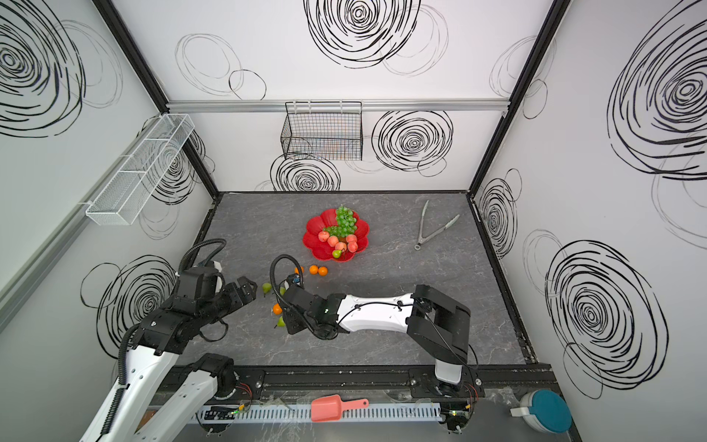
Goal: Arrange fruit in a fruit bowl
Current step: Pick up the fruit from the bottom-center of the table.
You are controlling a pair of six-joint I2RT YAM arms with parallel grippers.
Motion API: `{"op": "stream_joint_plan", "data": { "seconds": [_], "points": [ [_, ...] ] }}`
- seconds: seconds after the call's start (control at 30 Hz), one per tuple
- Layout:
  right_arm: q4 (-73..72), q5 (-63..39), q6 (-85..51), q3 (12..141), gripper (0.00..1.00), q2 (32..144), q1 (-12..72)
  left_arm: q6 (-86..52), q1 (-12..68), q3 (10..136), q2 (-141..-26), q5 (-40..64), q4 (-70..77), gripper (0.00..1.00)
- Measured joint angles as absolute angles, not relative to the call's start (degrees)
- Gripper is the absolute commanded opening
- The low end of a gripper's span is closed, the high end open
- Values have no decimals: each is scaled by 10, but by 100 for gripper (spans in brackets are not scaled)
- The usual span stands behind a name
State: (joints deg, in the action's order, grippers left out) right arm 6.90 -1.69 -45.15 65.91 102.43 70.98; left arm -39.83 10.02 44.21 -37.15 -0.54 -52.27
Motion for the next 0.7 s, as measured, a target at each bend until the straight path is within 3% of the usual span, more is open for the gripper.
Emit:
{"op": "stream_joint_plan", "data": {
  "seconds": [0.27, 0.7],
  "points": [
    [68, -14, -486, 677, 52, 1074, 727, -383, 85, 445, -384, -16, -526, 96],
    [60, -25, -489, 735, 56, 1135, 725, -339, -54, 434, -411, 67, -502, 96]
  ]
}}
